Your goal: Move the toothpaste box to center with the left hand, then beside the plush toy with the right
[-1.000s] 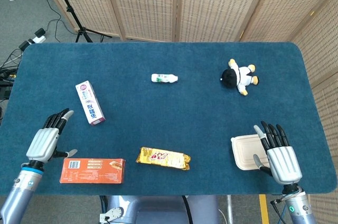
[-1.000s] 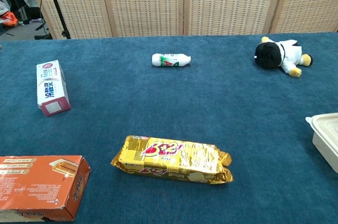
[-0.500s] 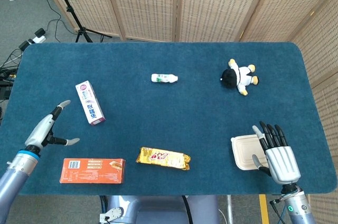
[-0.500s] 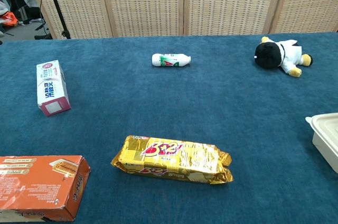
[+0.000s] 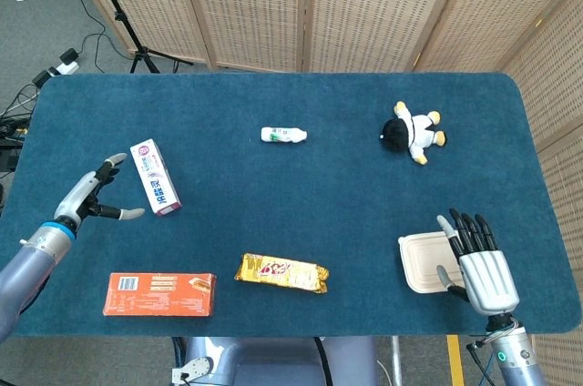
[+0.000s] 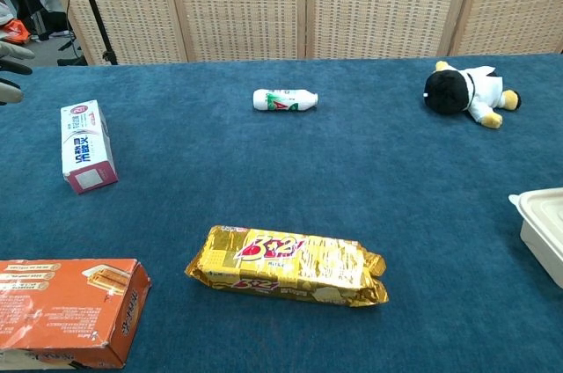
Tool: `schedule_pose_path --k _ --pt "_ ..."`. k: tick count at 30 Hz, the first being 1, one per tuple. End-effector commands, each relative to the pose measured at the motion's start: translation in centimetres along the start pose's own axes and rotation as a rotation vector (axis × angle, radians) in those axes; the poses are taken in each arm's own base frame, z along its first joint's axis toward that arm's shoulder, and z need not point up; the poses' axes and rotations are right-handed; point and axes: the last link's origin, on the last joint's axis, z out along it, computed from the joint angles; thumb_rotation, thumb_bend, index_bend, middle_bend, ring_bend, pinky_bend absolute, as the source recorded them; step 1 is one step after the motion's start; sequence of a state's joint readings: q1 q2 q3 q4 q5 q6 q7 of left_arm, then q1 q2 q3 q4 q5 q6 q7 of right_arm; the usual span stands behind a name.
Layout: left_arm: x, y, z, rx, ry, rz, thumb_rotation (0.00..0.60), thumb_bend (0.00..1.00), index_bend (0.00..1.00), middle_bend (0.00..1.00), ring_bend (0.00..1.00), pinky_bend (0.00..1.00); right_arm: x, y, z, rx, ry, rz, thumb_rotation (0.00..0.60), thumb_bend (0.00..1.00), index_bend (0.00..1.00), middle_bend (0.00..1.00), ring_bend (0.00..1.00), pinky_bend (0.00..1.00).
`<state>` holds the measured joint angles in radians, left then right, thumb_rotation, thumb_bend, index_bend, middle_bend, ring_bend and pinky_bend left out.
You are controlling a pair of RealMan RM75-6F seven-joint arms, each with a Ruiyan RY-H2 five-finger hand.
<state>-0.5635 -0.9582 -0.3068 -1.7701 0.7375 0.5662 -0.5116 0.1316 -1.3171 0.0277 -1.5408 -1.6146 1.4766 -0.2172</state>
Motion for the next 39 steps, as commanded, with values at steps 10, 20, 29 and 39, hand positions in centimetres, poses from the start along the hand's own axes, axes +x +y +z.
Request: schedule_pose_path --k 10,20,29,39 --pt "-0.5 0.9 3.9 0.047 -0.007 0.016 0.600 0.00 0.00 0.00 0.00 0.00 -0.1 0.8 0.5 -0.031 -0.008 0.008 0.600 0.41 0.04 0.00 0.00 0.00" --pt "-1.5 1.0 5.0 0.105 -0.024 0.057 0.600 0.00 0.00 0.00 0.00 0.00 -0.4 1.0 0.6 -0.039 -0.019 0.004 0.600 0.42 0.04 0.00 0.00 0.00" --pt "-1.2 0.1 4.7 0.139 0.002 0.060 0.600 0.00 0.00 0.00 0.00 0.00 -0.3 1.1 0.5 -0.039 -0.014 0.007 0.600 0.41 0.04 0.00 0.00 0.00" --pt "0.4 -1.8 4.7 0.153 0.050 -0.157 0.600 0.00 0.00 0.00 0.00 0.00 -0.2 0.7 0.4 -0.023 -0.008 0.011 0.600 0.41 0.04 0.00 0.00 0.00"
